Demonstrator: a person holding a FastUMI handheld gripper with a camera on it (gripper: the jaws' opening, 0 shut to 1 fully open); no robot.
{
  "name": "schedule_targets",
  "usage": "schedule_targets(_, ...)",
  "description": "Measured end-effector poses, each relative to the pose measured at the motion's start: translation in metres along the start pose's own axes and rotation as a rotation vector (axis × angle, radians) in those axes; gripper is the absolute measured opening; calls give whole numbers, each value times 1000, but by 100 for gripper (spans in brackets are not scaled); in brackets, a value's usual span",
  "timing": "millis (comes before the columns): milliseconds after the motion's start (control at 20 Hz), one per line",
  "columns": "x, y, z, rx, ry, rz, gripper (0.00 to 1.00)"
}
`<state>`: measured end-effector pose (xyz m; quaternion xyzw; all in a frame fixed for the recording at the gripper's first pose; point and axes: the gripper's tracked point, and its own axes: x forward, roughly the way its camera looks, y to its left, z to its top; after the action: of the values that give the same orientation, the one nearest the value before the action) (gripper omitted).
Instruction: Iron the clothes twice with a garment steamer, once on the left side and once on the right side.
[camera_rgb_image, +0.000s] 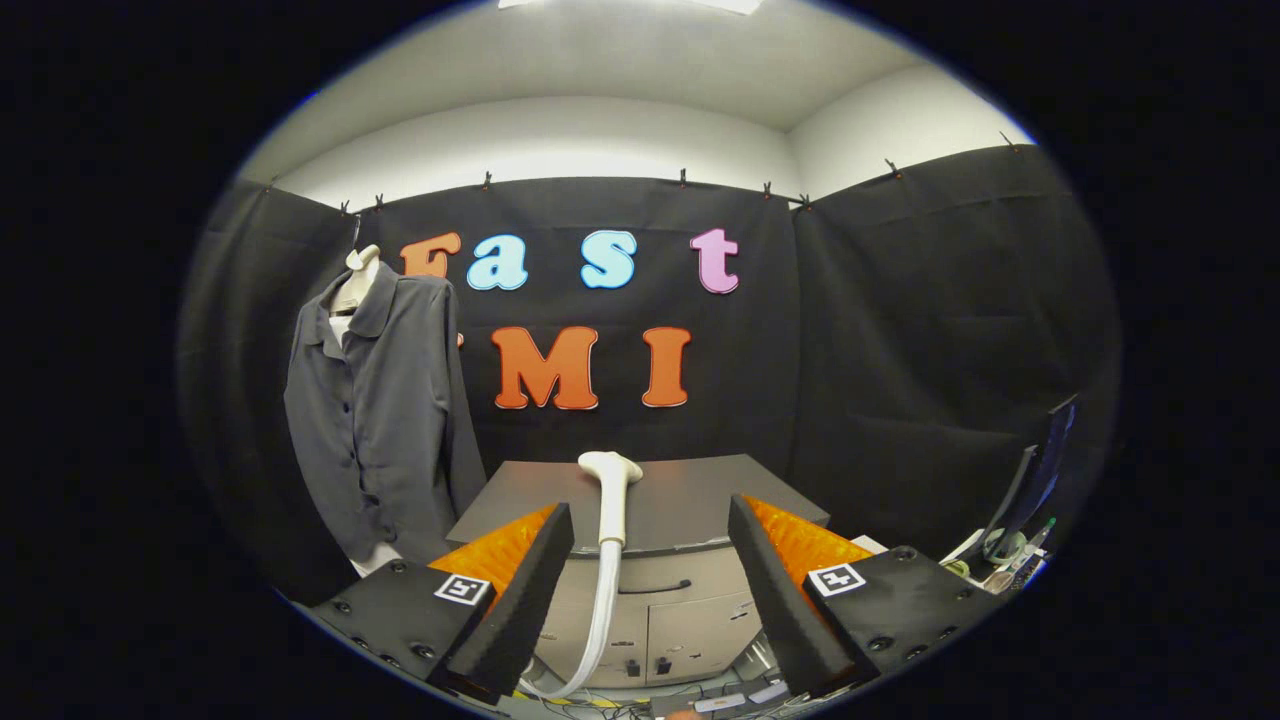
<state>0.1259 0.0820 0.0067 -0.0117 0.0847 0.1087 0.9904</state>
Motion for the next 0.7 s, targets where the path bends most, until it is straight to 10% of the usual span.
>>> schedule_targets(700,233,22,-17,84,326,166,100)
